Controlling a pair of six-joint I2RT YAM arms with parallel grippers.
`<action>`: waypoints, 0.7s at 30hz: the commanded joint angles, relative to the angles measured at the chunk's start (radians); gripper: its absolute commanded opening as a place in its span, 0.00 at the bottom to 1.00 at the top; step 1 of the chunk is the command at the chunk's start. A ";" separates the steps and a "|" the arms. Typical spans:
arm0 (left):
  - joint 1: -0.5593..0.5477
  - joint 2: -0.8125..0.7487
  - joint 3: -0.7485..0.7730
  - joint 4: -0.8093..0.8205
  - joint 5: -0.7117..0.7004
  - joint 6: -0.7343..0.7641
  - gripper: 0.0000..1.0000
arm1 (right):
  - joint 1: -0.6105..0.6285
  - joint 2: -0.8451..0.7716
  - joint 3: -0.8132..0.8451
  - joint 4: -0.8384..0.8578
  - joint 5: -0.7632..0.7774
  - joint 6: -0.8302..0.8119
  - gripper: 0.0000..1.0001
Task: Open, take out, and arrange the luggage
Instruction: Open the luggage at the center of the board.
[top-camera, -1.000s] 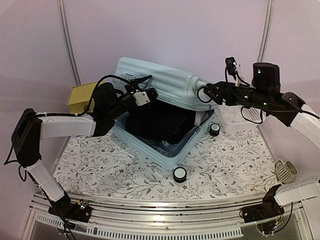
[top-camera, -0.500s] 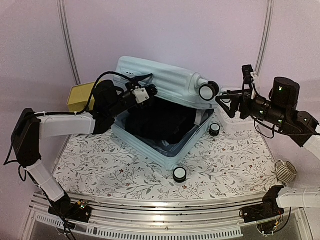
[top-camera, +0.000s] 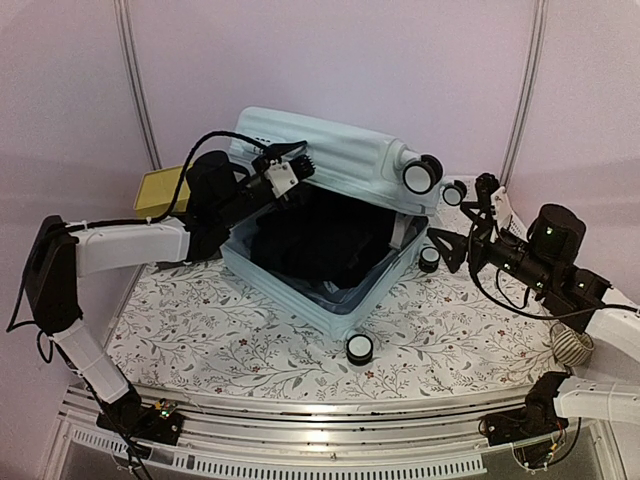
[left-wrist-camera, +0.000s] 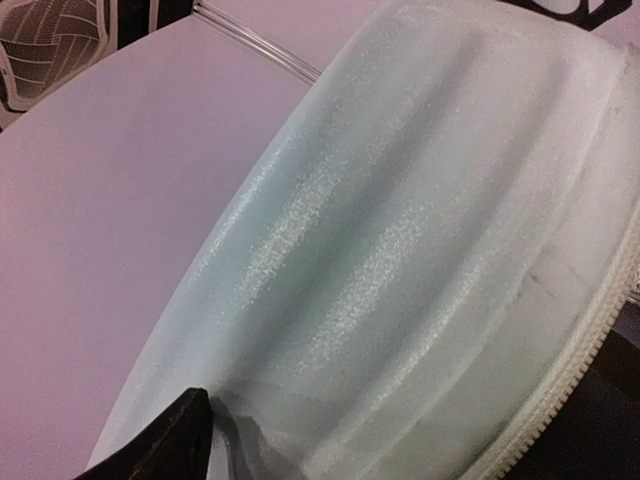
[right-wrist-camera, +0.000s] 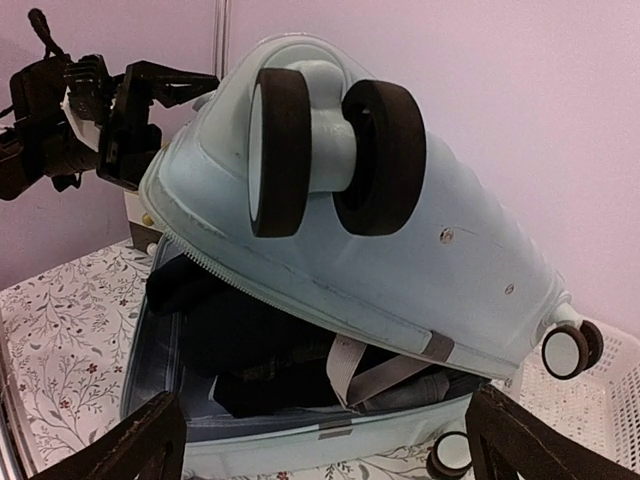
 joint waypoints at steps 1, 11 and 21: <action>0.024 0.007 0.056 -0.027 -0.036 -0.119 0.73 | -0.003 0.039 -0.010 0.166 0.046 -0.104 1.00; 0.024 0.021 0.079 -0.024 -0.047 -0.179 0.73 | -0.002 0.099 -0.125 0.408 0.040 -0.184 1.00; 0.031 0.023 0.111 -0.041 -0.038 -0.268 0.73 | -0.003 0.155 -0.224 0.665 -0.028 -0.322 0.99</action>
